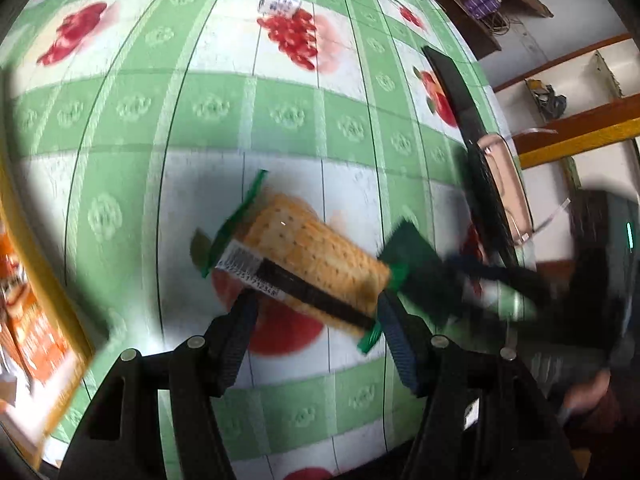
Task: Organize snacks
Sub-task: 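Grasp the green-edged cracker pack with the left gripper and lift it, then carry the cracker pack and green snack bar toward the yellow tray with both grippers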
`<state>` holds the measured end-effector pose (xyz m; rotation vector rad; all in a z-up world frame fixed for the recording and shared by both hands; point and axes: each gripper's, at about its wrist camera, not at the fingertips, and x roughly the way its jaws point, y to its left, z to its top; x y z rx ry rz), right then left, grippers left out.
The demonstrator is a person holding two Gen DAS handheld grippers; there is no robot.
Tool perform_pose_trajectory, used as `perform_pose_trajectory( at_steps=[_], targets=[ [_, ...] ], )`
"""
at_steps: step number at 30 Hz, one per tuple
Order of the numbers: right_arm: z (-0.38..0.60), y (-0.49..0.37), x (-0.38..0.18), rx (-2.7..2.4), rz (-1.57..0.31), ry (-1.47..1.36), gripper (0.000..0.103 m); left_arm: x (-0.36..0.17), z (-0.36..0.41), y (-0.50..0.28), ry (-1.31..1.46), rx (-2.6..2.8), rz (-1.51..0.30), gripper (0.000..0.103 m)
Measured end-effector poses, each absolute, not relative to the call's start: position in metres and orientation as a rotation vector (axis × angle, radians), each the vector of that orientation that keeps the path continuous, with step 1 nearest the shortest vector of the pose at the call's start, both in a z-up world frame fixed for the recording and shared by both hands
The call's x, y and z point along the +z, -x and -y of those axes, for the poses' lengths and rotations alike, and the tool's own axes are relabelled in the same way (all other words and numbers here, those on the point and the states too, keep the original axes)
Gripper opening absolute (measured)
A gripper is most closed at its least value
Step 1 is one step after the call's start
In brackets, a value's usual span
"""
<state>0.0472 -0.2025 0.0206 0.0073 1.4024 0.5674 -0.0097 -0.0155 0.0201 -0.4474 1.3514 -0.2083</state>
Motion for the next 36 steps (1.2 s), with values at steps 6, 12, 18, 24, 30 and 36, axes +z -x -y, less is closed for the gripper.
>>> perform_pose_trajectory(
  at_steps=[6,12,18,24,30,36],
  targets=[
    [0.195,-0.015,0.019,0.574,-1.366,0.107,0.079,0.022,0.029,-0.020,0.392,-0.164,-1.347,0.071],
    [0.192,-0.007,0.018,0.556,-1.344,0.137,0.079,0.016,0.075,-0.027,0.029,-0.090,-1.303,0.080],
    [0.191,-0.005,0.019,0.537,-1.320,0.218,0.079,0.012,0.069,-0.007,-0.037,-0.028,-1.232,0.081],
    [0.180,0.004,0.020,0.512,-1.266,0.344,0.052,0.014,0.042,0.011,0.018,0.036,-1.191,0.059],
    [0.184,-0.003,0.022,0.517,-1.279,0.279,0.049,0.019,0.031,0.023,0.028,0.053,-1.178,0.047],
    [0.188,-0.008,0.026,0.537,-1.286,0.206,0.048,0.023,0.034,0.029,0.062,0.029,-1.176,0.047]
  ],
)
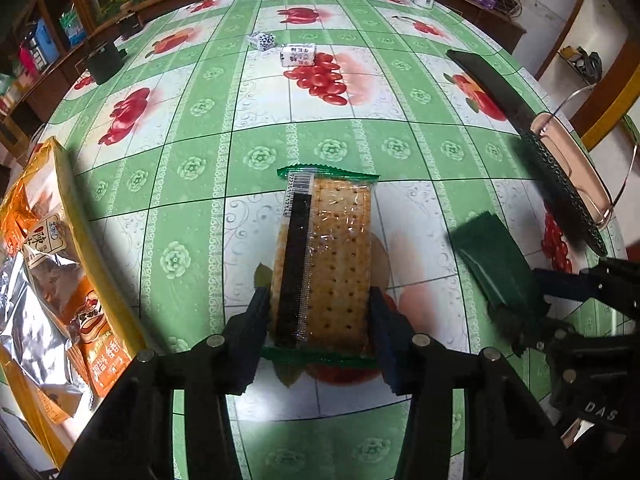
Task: Organize snacks
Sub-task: 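Carry the cracker pack and green snack bar toward the yellow tray with both grippers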
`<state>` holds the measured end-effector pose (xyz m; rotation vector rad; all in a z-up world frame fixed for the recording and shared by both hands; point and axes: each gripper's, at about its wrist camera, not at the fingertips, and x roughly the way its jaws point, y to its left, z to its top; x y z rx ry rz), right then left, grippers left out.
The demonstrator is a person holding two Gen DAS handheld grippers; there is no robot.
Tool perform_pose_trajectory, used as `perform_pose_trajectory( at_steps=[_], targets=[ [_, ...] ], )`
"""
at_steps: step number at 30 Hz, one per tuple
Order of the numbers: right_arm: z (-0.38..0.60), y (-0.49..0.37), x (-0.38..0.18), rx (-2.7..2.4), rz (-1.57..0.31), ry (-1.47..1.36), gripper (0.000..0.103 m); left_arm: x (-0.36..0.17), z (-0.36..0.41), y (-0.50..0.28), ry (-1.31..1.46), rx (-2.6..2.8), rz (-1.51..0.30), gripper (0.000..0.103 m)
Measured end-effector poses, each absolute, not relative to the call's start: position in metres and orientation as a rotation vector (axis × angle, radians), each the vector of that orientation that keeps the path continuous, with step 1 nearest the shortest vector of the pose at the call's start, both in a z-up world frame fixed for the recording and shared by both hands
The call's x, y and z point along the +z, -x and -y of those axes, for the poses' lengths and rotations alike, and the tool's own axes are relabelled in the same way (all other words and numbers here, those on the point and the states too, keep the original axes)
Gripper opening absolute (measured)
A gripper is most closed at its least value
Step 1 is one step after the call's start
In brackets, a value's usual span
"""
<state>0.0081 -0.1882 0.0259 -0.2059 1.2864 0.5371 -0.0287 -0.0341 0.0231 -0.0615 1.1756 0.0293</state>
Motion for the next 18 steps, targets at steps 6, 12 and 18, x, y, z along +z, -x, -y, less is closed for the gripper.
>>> perform_pose_trajectory(
  at_steps=[6,12,18],
  targets=[
    [0.190,-0.010,0.031,0.538,-1.274,0.183,0.048,0.033,0.035,0.031,0.057,0.030,-1.144,0.046],
    [0.191,-0.010,0.036,0.545,-1.267,0.173,0.048,0.047,0.036,0.034,0.031,0.044,-1.090,0.046],
    [0.181,-0.012,0.039,0.560,-1.256,0.172,0.049,0.058,0.037,0.037,-0.017,0.059,-1.046,0.046]
  ],
)
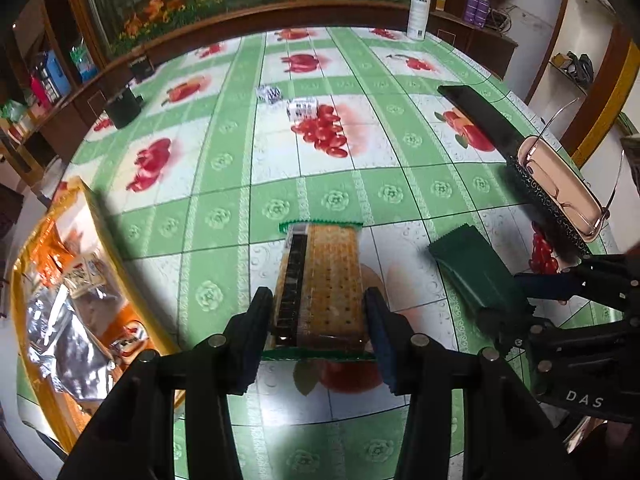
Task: Organize snacks
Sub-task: 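Carry the cracker pack and green snack bar toward the yellow tray with both grippers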
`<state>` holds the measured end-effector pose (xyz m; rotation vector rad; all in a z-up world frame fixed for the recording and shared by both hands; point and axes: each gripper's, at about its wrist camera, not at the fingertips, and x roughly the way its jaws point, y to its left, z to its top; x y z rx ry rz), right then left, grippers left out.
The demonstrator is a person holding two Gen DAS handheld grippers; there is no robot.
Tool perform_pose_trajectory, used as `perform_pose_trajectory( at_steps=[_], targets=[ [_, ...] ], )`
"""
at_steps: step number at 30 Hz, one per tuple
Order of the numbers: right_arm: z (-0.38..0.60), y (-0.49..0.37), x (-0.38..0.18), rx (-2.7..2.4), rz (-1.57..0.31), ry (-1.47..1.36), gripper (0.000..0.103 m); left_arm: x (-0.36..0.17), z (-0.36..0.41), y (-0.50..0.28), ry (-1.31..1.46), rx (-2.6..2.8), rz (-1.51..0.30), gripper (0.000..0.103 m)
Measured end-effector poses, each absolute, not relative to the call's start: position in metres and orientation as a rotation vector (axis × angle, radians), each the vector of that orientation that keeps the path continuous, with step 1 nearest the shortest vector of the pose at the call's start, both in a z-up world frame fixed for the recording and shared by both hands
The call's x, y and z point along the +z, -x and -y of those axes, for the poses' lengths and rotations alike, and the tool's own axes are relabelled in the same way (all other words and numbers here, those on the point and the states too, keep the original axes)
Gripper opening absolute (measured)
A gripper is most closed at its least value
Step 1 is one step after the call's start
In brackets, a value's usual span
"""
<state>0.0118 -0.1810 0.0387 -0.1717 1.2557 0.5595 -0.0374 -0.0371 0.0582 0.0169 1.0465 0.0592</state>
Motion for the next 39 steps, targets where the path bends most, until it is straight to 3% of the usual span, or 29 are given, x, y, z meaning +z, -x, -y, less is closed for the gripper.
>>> perform_pose_trajectory(
  at_steps=[10,24,32,33,34,39],
  targets=[
    [0.168,-0.012,0.036,0.573,-1.264,0.181,0.049,0.060,0.032,0.041,-0.032,0.072,-1.033,0.046],
    [0.171,-0.008,0.022,0.546,-1.305,0.193,0.049,0.027,0.030,0.031,0.012,0.056,-1.155,0.046],
    [0.173,-0.007,0.022,0.553,-1.308,0.191,0.049,0.020,0.029,0.014,0.024,0.054,-1.183,0.055],
    [0.173,-0.007,0.022,0.552,-1.307,0.191,0.049,0.020,0.030,0.013,0.019,0.051,-1.178,0.054],
    [0.173,-0.008,0.022,0.551,-1.307,0.191,0.049,0.020,0.030,0.012,0.018,0.056,-1.171,0.045],
    [0.176,-0.007,0.025,0.549,-1.302,0.184,0.049,0.024,0.027,0.016,0.014,0.087,-1.148,0.045]
  ],
)
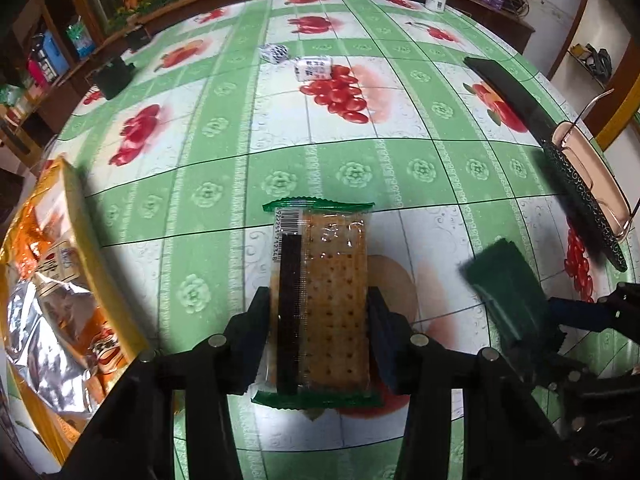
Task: Organize snacks
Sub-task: 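Carry the cracker pack and green snack bar toward the yellow tray with both grippers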
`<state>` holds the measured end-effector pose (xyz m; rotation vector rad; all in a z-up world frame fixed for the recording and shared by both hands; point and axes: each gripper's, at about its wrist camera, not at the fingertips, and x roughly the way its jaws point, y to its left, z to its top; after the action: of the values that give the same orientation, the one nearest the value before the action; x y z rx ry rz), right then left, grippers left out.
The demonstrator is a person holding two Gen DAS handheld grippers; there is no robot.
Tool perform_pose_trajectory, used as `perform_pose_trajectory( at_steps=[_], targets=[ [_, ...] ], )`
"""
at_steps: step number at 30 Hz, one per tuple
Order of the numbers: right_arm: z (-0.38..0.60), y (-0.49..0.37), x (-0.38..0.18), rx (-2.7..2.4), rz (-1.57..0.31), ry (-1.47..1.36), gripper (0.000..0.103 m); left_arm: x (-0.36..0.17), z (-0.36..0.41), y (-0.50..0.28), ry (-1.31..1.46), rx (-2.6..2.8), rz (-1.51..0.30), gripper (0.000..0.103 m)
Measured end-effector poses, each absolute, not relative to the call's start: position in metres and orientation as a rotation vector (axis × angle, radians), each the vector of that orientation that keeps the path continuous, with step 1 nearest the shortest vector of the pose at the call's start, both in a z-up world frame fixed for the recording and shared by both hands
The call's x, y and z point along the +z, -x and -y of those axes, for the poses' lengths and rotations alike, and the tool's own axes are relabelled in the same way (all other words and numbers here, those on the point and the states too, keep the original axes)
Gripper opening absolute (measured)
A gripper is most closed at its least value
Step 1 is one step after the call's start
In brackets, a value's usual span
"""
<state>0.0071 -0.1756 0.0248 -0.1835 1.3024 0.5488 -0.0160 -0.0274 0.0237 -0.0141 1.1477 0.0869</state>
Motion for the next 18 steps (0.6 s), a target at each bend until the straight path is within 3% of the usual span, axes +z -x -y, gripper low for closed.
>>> perform_pose_trajectory(
  at_steps=[18],
  targets=[
    [0.141,-0.017,0.054,0.618,-1.236,0.196,0.049,0.101,-0.016,0.049,0.001,0.218,-0.915,0.046]
  ],
)
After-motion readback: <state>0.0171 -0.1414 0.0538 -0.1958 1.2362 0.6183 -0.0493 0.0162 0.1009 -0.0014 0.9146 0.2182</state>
